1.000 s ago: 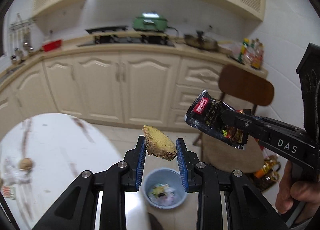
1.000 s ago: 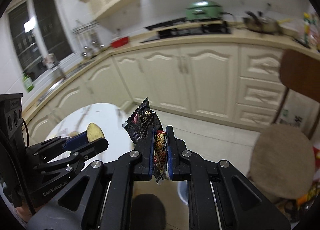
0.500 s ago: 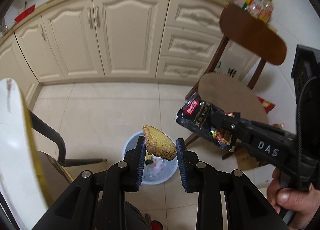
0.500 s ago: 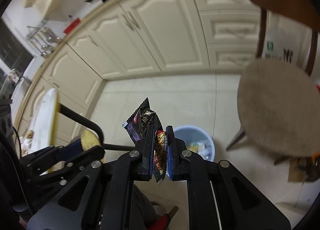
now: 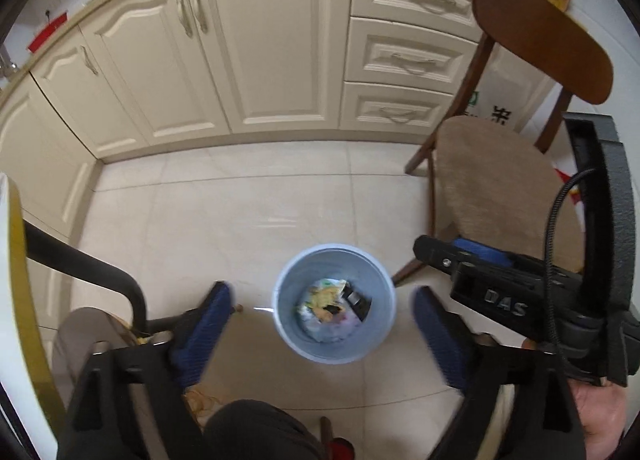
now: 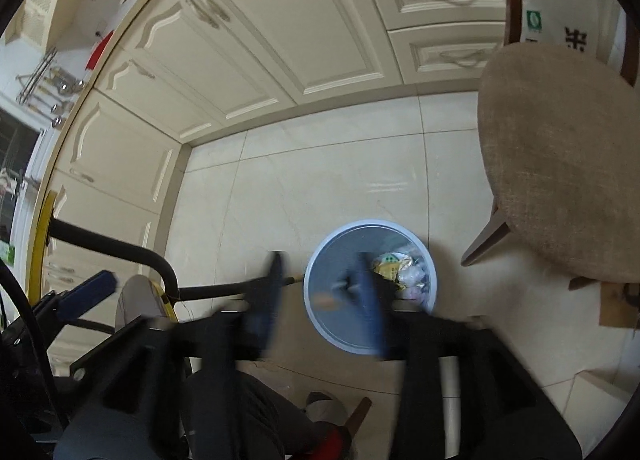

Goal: Collect trash
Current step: 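Carry the snack packet and potato piece to the blue bin and open both tools, then bring both open tools back over the table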

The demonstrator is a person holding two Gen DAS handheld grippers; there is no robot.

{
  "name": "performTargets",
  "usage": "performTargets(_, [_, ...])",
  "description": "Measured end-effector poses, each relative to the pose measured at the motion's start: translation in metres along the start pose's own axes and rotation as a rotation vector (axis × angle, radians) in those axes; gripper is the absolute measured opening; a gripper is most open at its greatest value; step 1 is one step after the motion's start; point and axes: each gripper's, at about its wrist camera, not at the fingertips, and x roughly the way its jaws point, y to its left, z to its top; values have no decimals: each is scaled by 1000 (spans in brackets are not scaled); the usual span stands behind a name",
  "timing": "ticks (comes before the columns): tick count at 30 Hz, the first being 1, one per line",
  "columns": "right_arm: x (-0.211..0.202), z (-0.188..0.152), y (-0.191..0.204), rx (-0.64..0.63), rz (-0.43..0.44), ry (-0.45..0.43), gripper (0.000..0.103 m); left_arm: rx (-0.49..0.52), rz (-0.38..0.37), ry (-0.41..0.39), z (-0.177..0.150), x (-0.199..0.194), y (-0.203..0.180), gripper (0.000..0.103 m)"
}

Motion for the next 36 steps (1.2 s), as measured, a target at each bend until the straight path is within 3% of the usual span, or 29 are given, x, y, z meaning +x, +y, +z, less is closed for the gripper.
performTargets(5, [-12,2,-7,39,-15,-28,98,-4,24,-36,-9,-5,-12,102])
performTargets(8, [-29,1,-8,52,-45,-58,103,6,27,-71,-24,-22,-15,102])
performTargets(12, [-55,3,1,44,-77,-101,103,22,30,-126,-44,-53,-18,102])
performTargets(20, [-118,-2,45,-11,-70,-211,103,-9,9,-249,-104,-147,19,102])
performTargets(28, [-179,-23,128,-138,-19,-325,103,-102,38,-409,-185,-248,76,102])
performTargets(36, [-218,-67,248,-355,53,-409,103,-241,144,-574,-291,-343,134,102])
